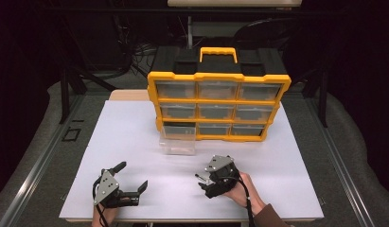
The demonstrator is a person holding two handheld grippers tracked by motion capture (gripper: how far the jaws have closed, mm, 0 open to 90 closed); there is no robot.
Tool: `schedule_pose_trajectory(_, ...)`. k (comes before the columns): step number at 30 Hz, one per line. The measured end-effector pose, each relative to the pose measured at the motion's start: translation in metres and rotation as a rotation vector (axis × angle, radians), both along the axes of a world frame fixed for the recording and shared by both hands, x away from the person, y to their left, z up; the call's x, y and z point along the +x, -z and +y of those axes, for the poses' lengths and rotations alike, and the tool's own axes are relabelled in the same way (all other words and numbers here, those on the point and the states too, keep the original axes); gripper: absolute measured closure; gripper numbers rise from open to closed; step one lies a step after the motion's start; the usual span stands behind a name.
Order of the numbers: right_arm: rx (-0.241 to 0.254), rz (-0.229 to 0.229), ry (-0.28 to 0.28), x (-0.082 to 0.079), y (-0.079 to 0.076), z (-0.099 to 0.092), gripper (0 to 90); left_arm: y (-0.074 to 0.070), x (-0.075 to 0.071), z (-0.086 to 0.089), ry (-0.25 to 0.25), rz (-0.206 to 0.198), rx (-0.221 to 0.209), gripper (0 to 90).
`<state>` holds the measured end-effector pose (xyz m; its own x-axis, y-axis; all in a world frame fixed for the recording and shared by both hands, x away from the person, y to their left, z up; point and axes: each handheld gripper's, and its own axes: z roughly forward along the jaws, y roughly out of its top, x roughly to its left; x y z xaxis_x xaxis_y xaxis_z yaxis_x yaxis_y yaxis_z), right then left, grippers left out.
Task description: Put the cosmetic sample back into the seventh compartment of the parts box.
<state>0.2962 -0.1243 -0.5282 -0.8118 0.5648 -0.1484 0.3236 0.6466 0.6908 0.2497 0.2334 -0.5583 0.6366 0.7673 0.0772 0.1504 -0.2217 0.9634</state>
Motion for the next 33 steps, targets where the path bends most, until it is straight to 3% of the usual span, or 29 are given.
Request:
schedule_pose_trajectory(12, -0.089, 0.024, 0.004, 0.004, 0.002, 0.011, 41.3, 0.0, 0.0, 0.0, -0.001, 0.0, 0.001, 0.0)
schedule_pose_trajectory(13, -0.097, 0.035, 0.001, 0.005, 0.002, 0.012, 47.5, 0.0, 0.0, 0.0, -0.004, -0.001, -0.004, 0.0)
schedule_pose_trajectory(19, -0.146, 0.075, -0.031, 0.006, 0.004, 0.021, 61.7, -0.001, 0.0, 0.0, -0.004, -0.004, -0.002, 0.0)
schedule_pose_trajectory(33, -0.189, 0.159, -0.018, 0.013, 0.012, 0.029, 76.7, 0.0, 0.0, 0.001, -0.007, -0.004, -0.004, 0.0)
